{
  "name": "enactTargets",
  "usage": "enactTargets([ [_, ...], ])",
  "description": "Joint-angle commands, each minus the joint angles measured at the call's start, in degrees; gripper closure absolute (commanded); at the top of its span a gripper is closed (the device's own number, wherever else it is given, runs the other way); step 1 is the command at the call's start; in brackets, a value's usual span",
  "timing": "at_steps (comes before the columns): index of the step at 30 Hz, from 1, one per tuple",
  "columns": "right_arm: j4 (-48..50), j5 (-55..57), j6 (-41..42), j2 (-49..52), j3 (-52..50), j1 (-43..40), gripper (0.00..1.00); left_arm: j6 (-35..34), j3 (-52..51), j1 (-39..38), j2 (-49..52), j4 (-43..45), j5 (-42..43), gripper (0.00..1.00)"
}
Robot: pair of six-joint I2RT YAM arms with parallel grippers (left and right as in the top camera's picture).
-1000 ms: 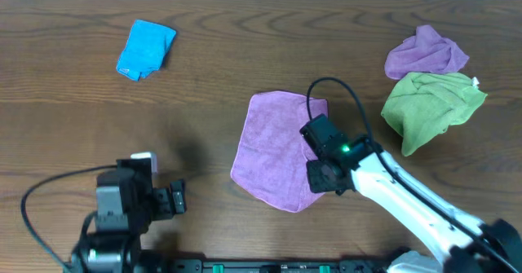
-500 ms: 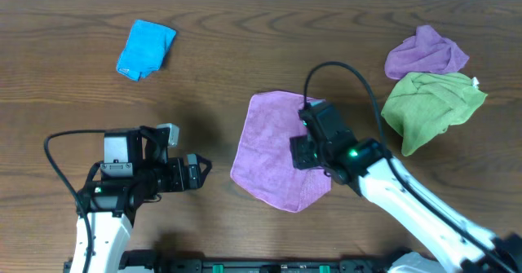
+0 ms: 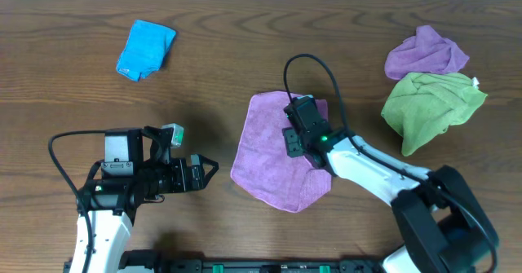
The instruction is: Fold the cloth
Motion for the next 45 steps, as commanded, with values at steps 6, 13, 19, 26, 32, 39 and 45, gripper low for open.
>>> enactTargets([
  [6, 6.1, 5.1, -1.9, -0.1, 2.3, -2.8, 0.45, -0.3, 1.1, -0.3, 0.1, -0.5, 1.0, 0.05],
  [13, 7.0, 4.2, -1.9, 1.5, 2.3, -3.8, 0.46, -0.3, 1.1, -0.3, 0.1, -0.5, 1.0, 0.05],
  [19, 9.8, 2.9, -1.7, 4.0, 2.6, -3.8, 0.46, -0.3, 1.1, -0.3, 0.1, -0.5, 1.0, 0.05],
  [26, 9.7, 3.0, -1.7, 6.3, 4.3, -3.8, 0.58, -0.7, 1.1, -0.3, 0.1, -0.5, 1.0, 0.05],
  [32, 9.4, 3.4, -1.7, 6.2, 6.3, -3.8, 0.96, -0.7, 1.1, -0.3, 0.1, -0.5, 1.0, 0.05],
  [39, 4.0, 5.1, -1.7, 6.2, 9.4, -3.8, 0.99, -0.7, 1.1, -0.3, 0.1, -0.5, 1.0, 0.05],
  [45, -3.2, 12.7, 2.4, 4.9, 9.7, -3.9, 0.99, -0.7, 1.1, -0.3, 0.1, 0.3, 1.0, 0.05],
])
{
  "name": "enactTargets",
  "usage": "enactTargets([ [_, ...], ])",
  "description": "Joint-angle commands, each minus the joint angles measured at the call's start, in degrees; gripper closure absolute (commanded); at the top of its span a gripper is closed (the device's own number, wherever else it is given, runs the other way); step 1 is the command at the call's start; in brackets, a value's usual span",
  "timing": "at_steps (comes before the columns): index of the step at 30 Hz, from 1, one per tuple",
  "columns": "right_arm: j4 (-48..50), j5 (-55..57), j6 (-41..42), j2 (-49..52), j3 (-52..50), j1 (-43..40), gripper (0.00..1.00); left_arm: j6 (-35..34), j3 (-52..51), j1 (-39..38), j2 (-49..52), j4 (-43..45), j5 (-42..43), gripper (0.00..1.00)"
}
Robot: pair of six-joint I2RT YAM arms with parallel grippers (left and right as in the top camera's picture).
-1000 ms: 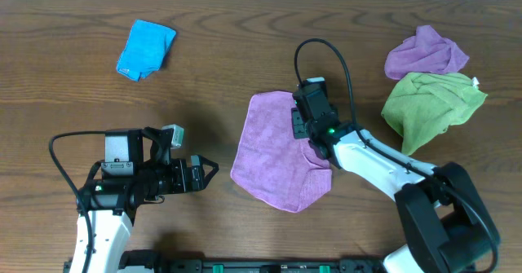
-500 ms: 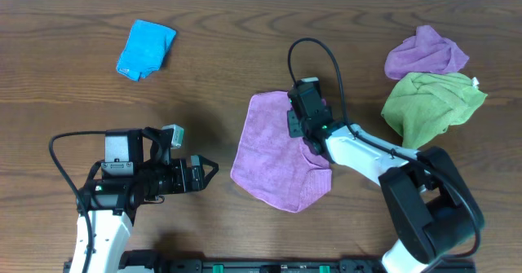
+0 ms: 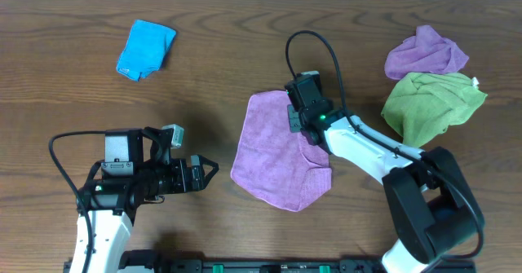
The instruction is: Fold the cloth
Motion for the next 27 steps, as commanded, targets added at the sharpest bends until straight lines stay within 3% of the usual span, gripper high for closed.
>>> enactTargets([
  [1, -3.3, 8.2, 4.6, -1.5, 0.7, -0.6, 0.99, -0.7, 1.1, -0.3, 0.1, 0.6, 0.9, 0.05],
  [9, -12.0, 12.1, 8.6, -2.4, 0.7, -6.4, 0.99, -1.0, 1.1, -0.3, 0.1, 1.2, 1.0, 0.05],
  [20, -12.4, 17.0, 9.1, -2.4, 0.7, -15.3, 0.99, -6.3, 1.1, -0.3, 0.1, 1.7, 0.9, 0.05],
  [22, -12.7, 17.1, 9.1, -2.4, 0.7, -16.7, 0.93, -6.3, 1.1, -0.3, 0.1, 2.0, 0.9, 0.05],
  [25, -14.2, 16.9, 9.1, -2.4, 0.7, -18.2, 0.69, -6.3, 1.1, -0.3, 0.1, 2.9, 1.0, 0.05],
  [27, -16.0, 16.2, 9.1, -2.7, 0.7, -18.4, 0.6, -6.3, 1.1, -0.3, 0.1, 3.5, 0.9, 0.05],
])
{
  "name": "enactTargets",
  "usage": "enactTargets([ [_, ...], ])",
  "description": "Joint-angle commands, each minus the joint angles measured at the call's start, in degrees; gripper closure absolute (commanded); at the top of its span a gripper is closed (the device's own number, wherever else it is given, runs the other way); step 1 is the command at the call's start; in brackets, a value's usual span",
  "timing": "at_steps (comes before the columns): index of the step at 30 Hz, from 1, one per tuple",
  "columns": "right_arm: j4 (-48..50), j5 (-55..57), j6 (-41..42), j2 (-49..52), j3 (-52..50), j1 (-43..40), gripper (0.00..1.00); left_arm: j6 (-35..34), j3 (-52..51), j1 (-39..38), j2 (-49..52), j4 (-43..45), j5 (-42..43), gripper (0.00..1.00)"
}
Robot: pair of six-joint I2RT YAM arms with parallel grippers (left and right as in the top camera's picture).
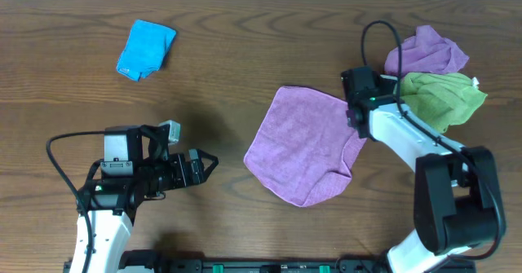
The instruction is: Fold the cloth
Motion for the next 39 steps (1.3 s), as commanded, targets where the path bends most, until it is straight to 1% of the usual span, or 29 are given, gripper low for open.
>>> enactTargets([
  [1, -2.2, 0.2, 0.5, -2.0, 0.7, -0.6, 0.57, -0.7, 1.1, -0.3, 0.1, 0.8, 0.8, 0.05],
  [4, -5.0, -6.2, 0.6, -5.4, 0.7, -0.3, 0.5, -4.1, 1.1, -0.3, 0.1, 1.3, 0.5, 0.05],
  [8, -7.1, -17.4, 0.5, -13.2, 0.6, -0.3, 0.42, -5.7, 1.3, -0.7, 1.1, 1.0, -0.9, 0.05],
  [13, -12.9, -24.6, 1.0, -21.6, 0.6, -0.4, 0.35, -6.7, 3.5, -5.2, 4.0, 1.0, -3.0, 0.05],
  [18, -21.3, -33.6, 1.0, -27.5, 0.6, -0.4, 0.36, -8.8, 5.6, -9.3, 8.4, 1.5, -3.8, 0.04],
  [22, -26.3, -38.0, 1.0, -31.8, 0.6, -0.3, 0.37, -8.8, 5.6, -10.5, 14.0, 3.4, -3.0, 0.05],
  [27, -29.0, -40.3, 0.9, -36.0, 0.6, -0.3, 0.37, -9.0, 5.6, -10.6, 21.2, 9.2, -0.1, 0.05],
  [30, -31.7, -41.6, 0.7, -37.8, 0.6, -0.3, 0.37, -10.6, 5.6, -10.7, 25.1, 12.3, 0.5, 0.05],
  [35, -34.8, -42.8, 0.7, -38.8, 0.6, -0.3, 0.38, -10.7, 5.6, -10.9, 30.2, 18.2, 4.3, 0.05],
  [39, -34.7, -43.0, 0.7, -38.8, 0.6, -0.3, 0.38, -11.4, 5.6, -12.0, 33.0, 22.4, 4.5, 0.05],
])
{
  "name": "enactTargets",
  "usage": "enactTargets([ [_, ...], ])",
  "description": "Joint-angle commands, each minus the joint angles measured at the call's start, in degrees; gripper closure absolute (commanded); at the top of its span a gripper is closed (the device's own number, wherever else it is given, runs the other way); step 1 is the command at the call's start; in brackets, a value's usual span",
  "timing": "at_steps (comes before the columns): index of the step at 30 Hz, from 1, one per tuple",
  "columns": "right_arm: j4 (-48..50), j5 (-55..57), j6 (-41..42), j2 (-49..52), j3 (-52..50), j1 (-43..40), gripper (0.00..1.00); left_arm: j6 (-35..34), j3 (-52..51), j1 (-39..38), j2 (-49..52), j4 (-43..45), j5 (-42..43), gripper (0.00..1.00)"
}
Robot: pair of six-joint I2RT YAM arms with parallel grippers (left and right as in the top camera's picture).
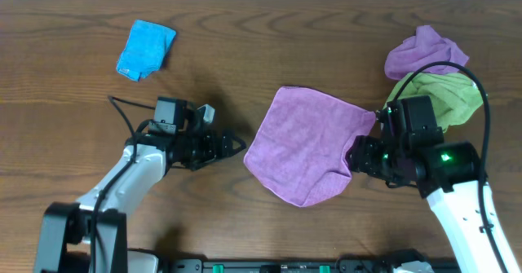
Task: Fold the cloth
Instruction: 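Grasp the cloth's left corner with the left gripper, right corner with right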
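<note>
A light purple cloth (303, 145) lies spread nearly flat at the middle of the table, with its lower right part slightly rumpled. My left gripper (237, 146) points right, just off the cloth's left corner, open and holding nothing. My right gripper (357, 156) sits low at the cloth's right edge, pointing left. Its fingers are dark and partly hidden under the wrist, so I cannot make out whether they grip the edge.
A folded blue cloth (145, 49) lies at the back left. A crumpled purple cloth (426, 51) and a crumpled green cloth (440, 94) lie at the back right, just behind my right arm. The wooden table (245, 53) fills the view.
My left gripper has moved from the front left up to the cloth's left corner. The right gripper was at the cloth's upper right corner and is now lower, at its right edge. The cloth stays put.
At first the right gripper was over the cloth's middle, with the cloth lying further left. Then it stood at the upper right corner. By the last earlier moment the cloth lay further right and more spread out. Now both grippers flank it.
</note>
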Motion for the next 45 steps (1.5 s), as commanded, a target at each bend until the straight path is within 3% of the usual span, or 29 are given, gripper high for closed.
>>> enactTargets([
  [1, -0.1, -0.9, 0.3, -0.4, 0.5, 0.1, 0.38, -0.7, 0.9, -1.4, 2.1, 2.0, 1.6, 0.05],
  [9, -0.2, -0.9, 0.3, -0.4, 0.5, 0.1, 0.39, -3.7, 0.9, -6.8, 6.4, 9.2, 1.3, 0.05],
  [19, -0.2, -2.0, 0.3, -0.4, 0.5, 0.1, 0.39, -5.7, 0.9, -9.6, 10.4, 10.7, 1.2, 0.05],
  [21, -0.2, -2.0, 0.3, -0.4, 0.5, 0.1, 0.39, -6.1, 0.9, -10.1, 10.9, 11.5, 1.2, 0.01],
  [26, -0.4, -2.0, 0.3, -0.4, 0.5, 0.1, 0.38, -7.1, 0.9, -11.1, 11.2, 12.5, 1.1, 0.2],
  [30, -0.8, -2.0, 0.3, -0.4, 0.5, 0.1, 0.38, -7.1, 0.9, -11.5, 11.2, 12.7, 1.2, 0.41],
  [31, -1.0, -1.9, 0.3, -0.4, 0.5, 0.1, 0.38, -7.1, 0.9, -11.5, 11.2, 12.7, 1.2, 0.48],
  [33, -1.4, -1.9, 0.3, -0.4, 0.3, 0.1, 0.37, -7.1, 0.9, -11.5, 11.2, 12.7, 1.2, 0.79],
  [35, -1.4, -1.5, 0.3, -0.4, -0.2, 0.1, 0.37, -7.0, 0.9, -11.5, 11.2, 12.6, 1.5, 0.94],
  [45, 2.6, -1.9, 5.0, 3.0, -10.3, 0.1, 0.33, -3.8, 1.0, -11.4, 10.0, 12.7, 8.6, 0.94],
])
